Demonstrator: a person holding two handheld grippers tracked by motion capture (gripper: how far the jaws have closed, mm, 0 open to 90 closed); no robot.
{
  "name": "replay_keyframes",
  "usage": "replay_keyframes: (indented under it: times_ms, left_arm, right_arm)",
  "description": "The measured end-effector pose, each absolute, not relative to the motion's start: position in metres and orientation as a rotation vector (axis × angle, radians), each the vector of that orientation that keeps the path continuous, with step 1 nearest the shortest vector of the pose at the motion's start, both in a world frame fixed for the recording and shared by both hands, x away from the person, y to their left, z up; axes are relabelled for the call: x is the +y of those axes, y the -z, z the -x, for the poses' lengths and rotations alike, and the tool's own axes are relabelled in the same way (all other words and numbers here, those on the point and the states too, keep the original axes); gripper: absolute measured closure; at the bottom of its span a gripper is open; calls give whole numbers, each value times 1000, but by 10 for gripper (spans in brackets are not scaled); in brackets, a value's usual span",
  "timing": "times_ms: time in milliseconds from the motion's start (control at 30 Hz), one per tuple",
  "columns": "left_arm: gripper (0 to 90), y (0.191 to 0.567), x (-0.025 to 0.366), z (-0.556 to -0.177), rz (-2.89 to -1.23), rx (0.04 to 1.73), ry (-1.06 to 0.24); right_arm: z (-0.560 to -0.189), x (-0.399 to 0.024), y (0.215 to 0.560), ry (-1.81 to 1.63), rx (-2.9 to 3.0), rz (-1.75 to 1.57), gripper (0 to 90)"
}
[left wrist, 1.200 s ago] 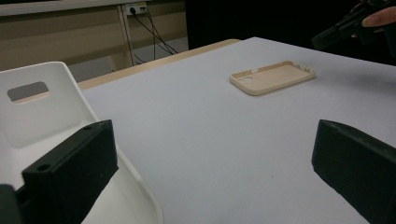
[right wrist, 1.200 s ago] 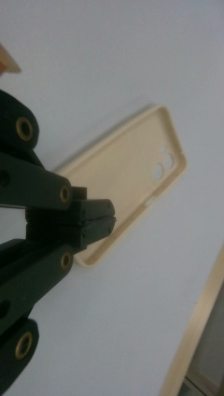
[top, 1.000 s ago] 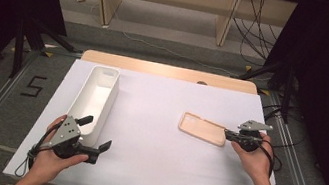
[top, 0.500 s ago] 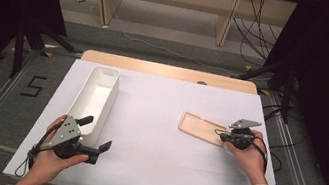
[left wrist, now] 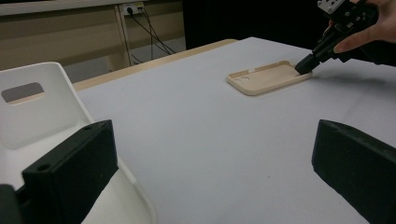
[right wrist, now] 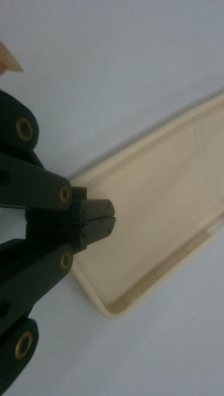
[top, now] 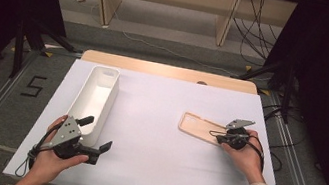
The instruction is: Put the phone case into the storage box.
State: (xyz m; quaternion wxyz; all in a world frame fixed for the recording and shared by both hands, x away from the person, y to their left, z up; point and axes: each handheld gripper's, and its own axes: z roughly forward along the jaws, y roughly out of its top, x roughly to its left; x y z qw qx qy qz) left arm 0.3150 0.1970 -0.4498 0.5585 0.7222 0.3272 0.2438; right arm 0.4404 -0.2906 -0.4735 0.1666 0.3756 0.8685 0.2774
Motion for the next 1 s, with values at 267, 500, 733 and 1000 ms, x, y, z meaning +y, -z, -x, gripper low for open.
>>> replay_keyframes:
  times_ms: [267,500,733,1000]
  left_arm:
    - [0,450,197,-315,-1704,769,-574]
    - [0,449,197,-315,-1706,770,-576]
    - [0,449,197,-314,-1709,776,-574]
    - [0,449,197,-314,-1709,774,-573]
  right_arm:
    - [-440,-286,474,-796,2498,-1029,900]
    - [-441,-287,474,-836,2527,-1019,900]
    - [-436,-281,473,-840,2553,-1036,900]
    - [-429,-273,472,-855,2567,-1086,900]
